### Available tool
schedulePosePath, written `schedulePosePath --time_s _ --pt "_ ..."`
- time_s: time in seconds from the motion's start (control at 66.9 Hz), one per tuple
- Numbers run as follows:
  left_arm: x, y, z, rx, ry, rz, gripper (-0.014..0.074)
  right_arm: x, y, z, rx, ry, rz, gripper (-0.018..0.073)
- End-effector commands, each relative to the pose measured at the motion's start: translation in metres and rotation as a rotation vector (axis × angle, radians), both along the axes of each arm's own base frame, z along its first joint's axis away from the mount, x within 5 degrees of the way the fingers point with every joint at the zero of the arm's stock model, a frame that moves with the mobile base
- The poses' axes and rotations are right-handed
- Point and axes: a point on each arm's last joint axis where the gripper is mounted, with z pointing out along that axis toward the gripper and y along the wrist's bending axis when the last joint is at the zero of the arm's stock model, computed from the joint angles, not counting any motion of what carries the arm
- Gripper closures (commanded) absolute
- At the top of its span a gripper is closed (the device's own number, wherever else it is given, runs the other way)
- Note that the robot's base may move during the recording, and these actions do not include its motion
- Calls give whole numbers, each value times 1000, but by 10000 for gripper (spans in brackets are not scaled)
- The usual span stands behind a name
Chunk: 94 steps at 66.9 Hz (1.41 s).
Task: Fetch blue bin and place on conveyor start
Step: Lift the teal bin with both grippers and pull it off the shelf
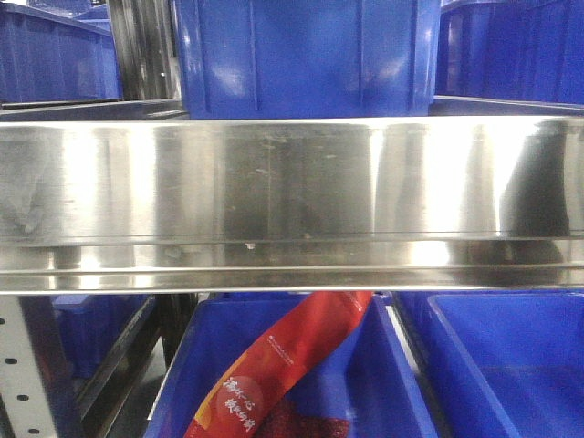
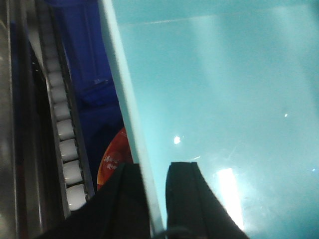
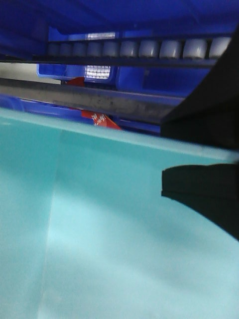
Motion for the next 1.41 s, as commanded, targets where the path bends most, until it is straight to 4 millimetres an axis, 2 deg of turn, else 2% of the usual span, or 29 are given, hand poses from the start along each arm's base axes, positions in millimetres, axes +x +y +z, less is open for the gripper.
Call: schedulePosePath --time_s 0.0,0.239,0.553,1.391 --pt "-4 6 11 21 -75 27 708 3 -3 2 -32 -37 -2 712" --pt "2 4 8 27 -86 27 708 19 -2 -11 -34 11 -1 712" --pt "2 3 9 25 -96 27 708 19 -2 -12 -34 9 -2 712" --pt "11 -3 27 -62 -305 0 708 20 -2 -11 -33 6 -3 712"
